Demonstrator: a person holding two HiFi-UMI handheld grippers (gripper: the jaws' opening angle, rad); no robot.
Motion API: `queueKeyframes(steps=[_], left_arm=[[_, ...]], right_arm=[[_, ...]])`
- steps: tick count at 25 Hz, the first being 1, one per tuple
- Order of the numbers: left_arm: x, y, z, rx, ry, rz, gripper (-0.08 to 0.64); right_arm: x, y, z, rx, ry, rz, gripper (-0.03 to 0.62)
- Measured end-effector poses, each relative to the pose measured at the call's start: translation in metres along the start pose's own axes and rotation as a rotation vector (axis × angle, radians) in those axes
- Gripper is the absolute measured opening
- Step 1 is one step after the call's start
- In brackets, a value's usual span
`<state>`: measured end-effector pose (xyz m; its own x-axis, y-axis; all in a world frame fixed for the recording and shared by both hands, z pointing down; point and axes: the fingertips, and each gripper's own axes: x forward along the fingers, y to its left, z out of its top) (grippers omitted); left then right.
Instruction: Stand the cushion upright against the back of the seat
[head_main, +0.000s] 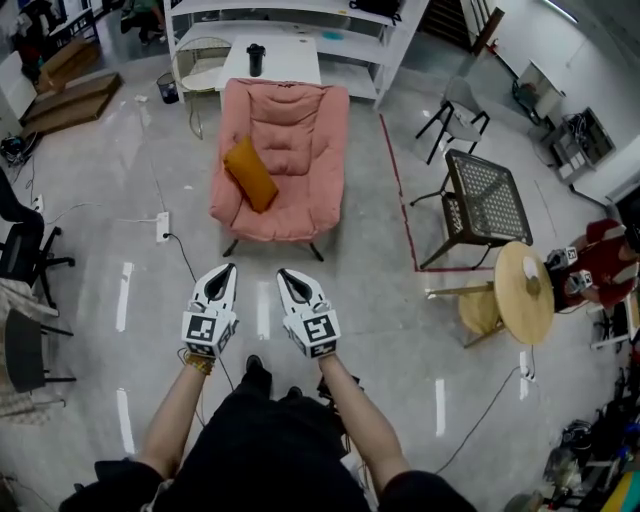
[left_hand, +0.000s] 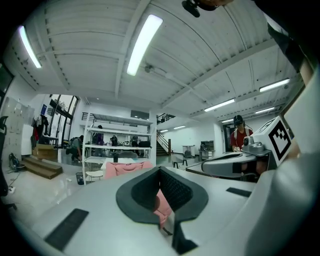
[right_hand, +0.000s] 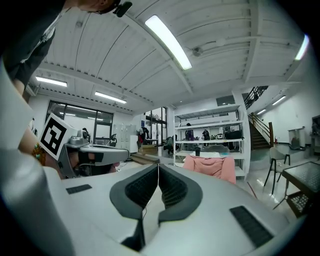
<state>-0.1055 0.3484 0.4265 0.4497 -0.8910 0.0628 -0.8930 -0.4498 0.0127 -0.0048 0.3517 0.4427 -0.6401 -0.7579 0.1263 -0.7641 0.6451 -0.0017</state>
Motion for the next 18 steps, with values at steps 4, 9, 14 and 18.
queueKeyframes(steps=[4, 9, 14, 18], left_arm=[[0.017, 0.028, 0.006, -0.003, -0.008, -0.020, 0.012], [0.042, 0.053, 0.006, -0.015, 0.005, -0.024, 0.012], [0.084, 0.071, 0.003, -0.017, 0.032, -0.013, 0.012], [0.124, 0.075, 0.006, -0.022, 0.036, 0.015, 0.012]], right_arm=[[0.030, -0.005, 0.007, 0.002, 0.004, -0.019, 0.015], [0.062, -0.015, 0.005, -0.003, 0.029, -0.017, 0.015], [0.099, -0.045, -0.003, -0.001, 0.030, 0.011, 0.015], [0.121, -0.081, -0.007, 0.012, 0.039, 0.048, 0.015]])
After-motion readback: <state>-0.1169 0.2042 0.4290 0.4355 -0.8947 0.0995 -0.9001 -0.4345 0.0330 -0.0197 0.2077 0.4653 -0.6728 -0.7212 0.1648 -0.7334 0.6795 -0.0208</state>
